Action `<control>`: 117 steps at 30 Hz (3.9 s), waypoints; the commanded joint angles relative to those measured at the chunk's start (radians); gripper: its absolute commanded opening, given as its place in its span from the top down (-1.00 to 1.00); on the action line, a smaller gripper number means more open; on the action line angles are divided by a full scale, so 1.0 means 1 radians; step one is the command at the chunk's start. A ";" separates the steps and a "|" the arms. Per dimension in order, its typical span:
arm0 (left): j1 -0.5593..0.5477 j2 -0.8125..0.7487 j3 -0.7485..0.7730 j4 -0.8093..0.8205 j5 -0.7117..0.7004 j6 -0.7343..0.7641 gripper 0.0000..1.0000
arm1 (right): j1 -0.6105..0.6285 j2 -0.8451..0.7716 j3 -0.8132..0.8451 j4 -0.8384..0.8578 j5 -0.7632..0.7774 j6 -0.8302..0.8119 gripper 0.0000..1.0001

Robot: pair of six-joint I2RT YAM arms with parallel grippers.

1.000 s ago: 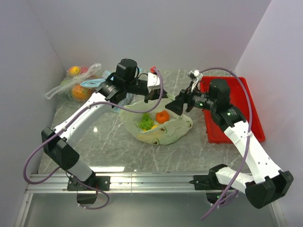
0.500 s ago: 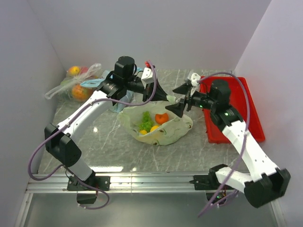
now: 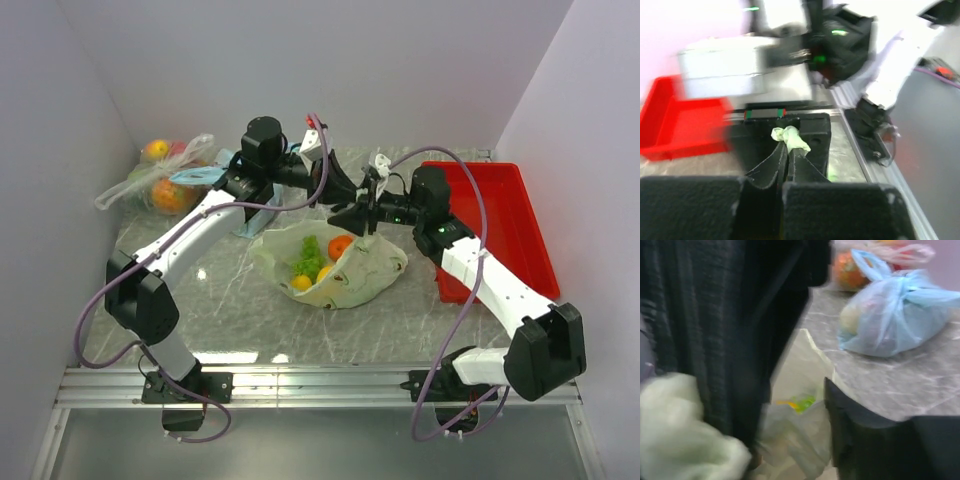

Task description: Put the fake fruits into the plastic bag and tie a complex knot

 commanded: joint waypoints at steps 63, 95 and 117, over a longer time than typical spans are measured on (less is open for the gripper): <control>-0.213 0.197 -0.502 0.115 -0.891 0.216 0.99 | -0.181 0.151 0.096 -0.560 0.561 0.398 1.00; -0.075 -0.280 -0.075 -0.794 -0.613 0.411 -0.72 | -0.106 0.187 0.003 -0.462 0.572 0.276 1.00; -0.171 -0.174 -0.135 -0.856 -0.992 0.523 -0.99 | -0.095 0.141 0.000 -0.451 0.526 0.213 0.85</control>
